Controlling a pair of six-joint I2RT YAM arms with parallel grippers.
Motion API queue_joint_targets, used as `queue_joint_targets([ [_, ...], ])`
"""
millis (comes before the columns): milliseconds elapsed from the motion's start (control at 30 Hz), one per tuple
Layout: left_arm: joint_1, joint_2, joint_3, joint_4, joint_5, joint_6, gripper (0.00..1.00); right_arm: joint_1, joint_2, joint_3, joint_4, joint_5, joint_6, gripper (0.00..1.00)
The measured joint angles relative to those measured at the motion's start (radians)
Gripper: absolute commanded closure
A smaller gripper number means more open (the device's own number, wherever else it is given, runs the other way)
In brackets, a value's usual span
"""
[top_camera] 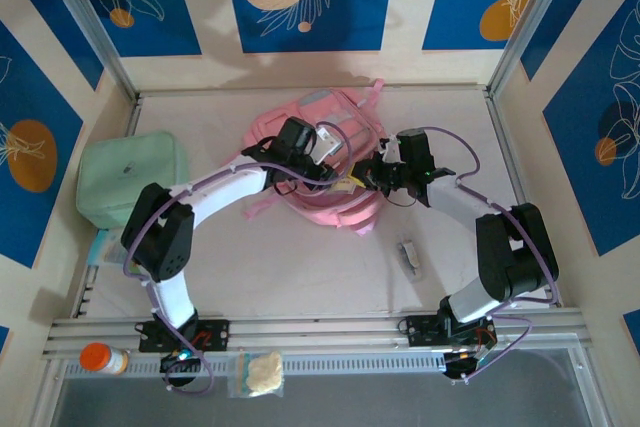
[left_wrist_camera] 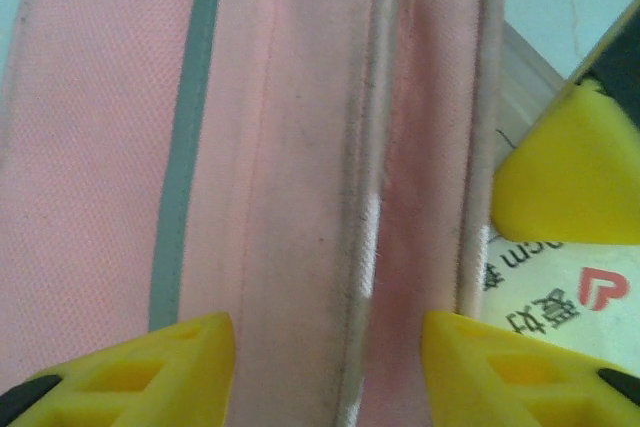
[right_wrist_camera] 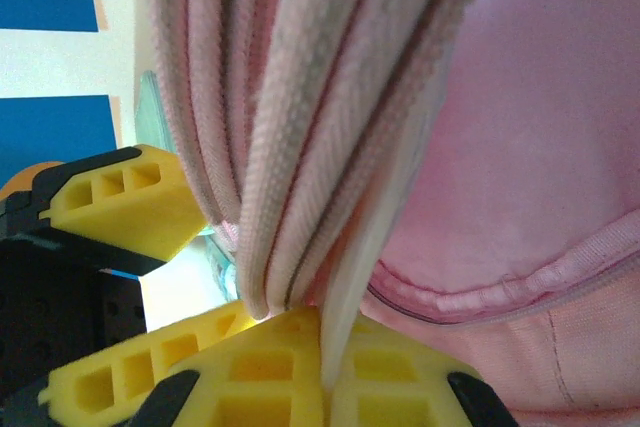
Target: Pack books, pencil case, and school supplies into a backpack
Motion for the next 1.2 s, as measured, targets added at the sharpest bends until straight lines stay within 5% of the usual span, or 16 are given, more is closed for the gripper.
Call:
queue_joint_targets([
  [67,0.002,0.017,0.013,0.001,-0.013,0.004,0.60,0.000,0.000,0.000,0.000,0.000,0.000,1.00],
  [300,0.003,0.047,0.053,-0.032,-0.033,0.018,1.00,-0.002,0.001,0.000,0.000,0.000,-0.002,1.00],
  [833,-0.013,-0.068,0.151,-0.154,-0.145,-0.218,1.00,0.048,0.109,0.023,0.177,0.089,-0.007,0.96],
  [1200,-0.024,-0.072,0.222,-0.229,-0.190,-0.349,1.00,0.149,0.307,0.142,0.330,0.154,0.042,0.70],
])
